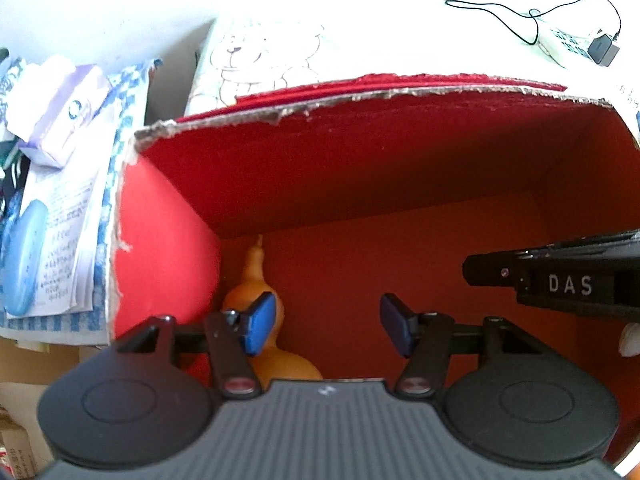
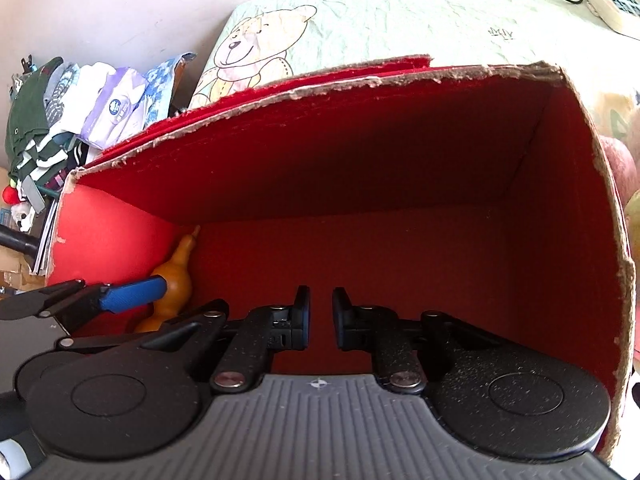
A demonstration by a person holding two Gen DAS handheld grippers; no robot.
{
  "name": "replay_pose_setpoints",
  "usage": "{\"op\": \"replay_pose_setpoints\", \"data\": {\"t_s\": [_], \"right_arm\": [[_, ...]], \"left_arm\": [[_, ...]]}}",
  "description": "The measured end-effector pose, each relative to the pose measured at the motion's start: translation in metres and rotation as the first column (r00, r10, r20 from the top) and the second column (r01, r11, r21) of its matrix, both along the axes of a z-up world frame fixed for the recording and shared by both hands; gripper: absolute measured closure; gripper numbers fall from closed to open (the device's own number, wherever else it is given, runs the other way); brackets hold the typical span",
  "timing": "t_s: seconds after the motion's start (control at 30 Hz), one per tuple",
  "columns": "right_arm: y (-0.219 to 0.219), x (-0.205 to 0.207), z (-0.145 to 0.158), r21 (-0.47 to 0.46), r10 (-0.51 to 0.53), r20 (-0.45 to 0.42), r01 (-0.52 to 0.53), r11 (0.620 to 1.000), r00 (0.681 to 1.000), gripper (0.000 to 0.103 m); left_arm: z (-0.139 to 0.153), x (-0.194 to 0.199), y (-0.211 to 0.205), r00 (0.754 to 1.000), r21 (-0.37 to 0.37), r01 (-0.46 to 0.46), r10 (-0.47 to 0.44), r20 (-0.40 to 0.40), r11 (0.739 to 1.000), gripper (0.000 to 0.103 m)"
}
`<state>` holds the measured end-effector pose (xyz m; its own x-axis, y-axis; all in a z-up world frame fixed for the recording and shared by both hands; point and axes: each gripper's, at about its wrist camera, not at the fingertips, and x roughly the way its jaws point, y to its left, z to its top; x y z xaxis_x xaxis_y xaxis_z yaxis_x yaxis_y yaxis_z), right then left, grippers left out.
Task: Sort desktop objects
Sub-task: 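Withdraw the right tool upward out of the red box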
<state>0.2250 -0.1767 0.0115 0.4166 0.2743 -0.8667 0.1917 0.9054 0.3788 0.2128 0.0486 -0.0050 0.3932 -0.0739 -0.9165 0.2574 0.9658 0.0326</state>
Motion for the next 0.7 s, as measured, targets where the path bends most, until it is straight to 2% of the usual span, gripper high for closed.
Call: {"op": "replay_pose_setpoints", "data": {"t_s": [0.07, 0.17, 0.7], "right_arm": [[0.001, -0.001, 0.0, 0.002, 0.0, 0.004, 0.0, 1.0, 1.0, 0.088], [0.002, -0.001, -0.001, 0.002, 0.002, 0.006, -0.003, 1.0, 1.0, 0.088], [0.008, 0.004, -0.011, 0.068, 0.006, 0.028, -0.008, 0.998, 1.0, 0.084]], "left_arm": [[-0.003, -0.009, 0.002, 1.0, 0.004, 0.001, -0.001, 0.007, 1.0, 0.041], [-0.011, 0.009, 0.012, 1.0, 0.005, 0.003, -0.003, 0.007, 1.0, 0.041], [-0.009, -0.003, 0.012, 0.999, 0.038, 0.004, -0.006, 0.048, 0.999, 0.042]]}}
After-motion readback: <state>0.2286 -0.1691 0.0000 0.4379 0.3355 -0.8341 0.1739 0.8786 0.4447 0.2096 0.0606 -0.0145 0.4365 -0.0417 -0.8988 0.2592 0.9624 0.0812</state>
